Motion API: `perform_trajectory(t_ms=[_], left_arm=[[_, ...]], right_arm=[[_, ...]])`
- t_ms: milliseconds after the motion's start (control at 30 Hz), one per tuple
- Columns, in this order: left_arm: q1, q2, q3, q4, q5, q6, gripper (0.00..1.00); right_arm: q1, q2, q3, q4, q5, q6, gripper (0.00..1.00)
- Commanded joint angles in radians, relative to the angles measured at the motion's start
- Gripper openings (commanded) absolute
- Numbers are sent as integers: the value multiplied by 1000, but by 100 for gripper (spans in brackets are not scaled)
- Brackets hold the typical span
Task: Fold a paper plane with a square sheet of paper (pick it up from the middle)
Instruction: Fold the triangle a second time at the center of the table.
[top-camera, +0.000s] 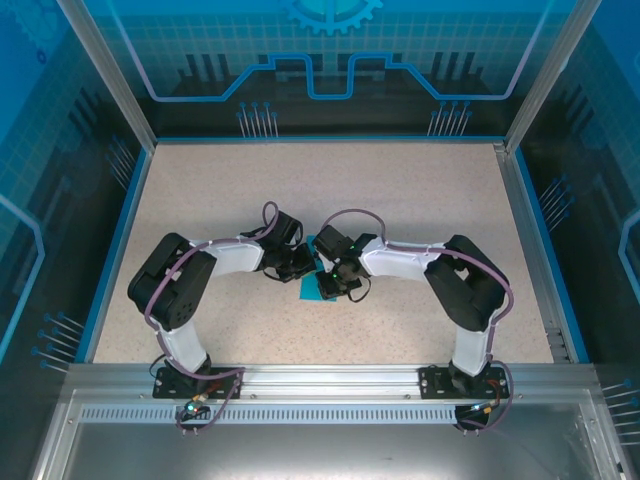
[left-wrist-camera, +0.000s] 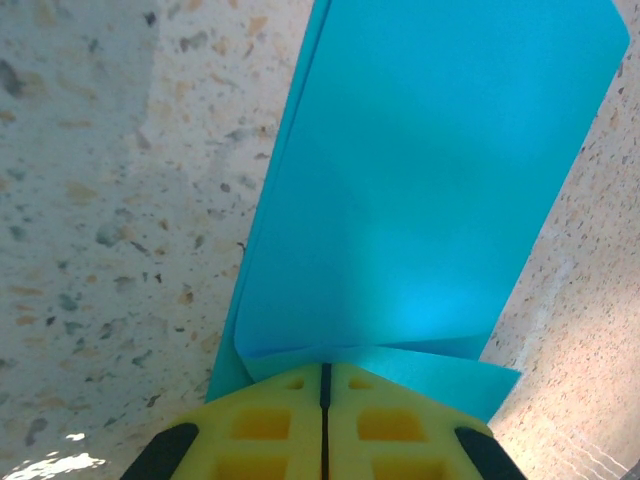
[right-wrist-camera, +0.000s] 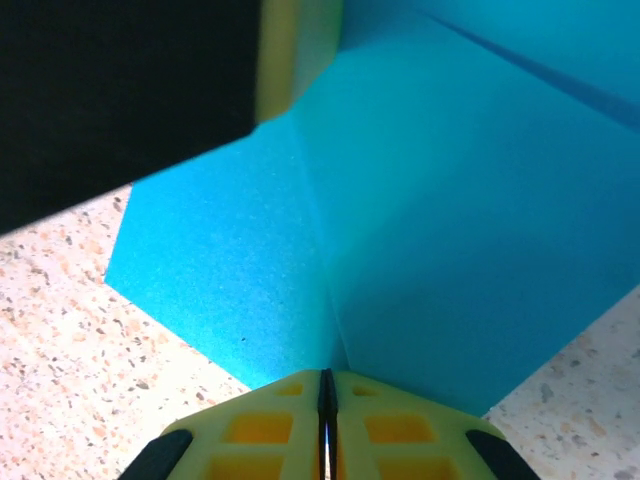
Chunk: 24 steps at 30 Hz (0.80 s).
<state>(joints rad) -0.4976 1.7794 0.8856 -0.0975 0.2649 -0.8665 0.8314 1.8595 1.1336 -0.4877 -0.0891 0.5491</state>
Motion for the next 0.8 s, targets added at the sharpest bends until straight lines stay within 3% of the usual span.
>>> perform_trajectory(t_ms=[0,500,767], left_arm=[[-11,49,-48,-91,-77,-16,7],[-9,56,-46,-125,-99,3,7],[-10,63,-43,-130,-99,9,7]], right_arm=[[18,22,15,-58,29,-3,10],[5,8,7,-80,45,-25,11],[-52,-32,-66,-21,-34,-17,12]])
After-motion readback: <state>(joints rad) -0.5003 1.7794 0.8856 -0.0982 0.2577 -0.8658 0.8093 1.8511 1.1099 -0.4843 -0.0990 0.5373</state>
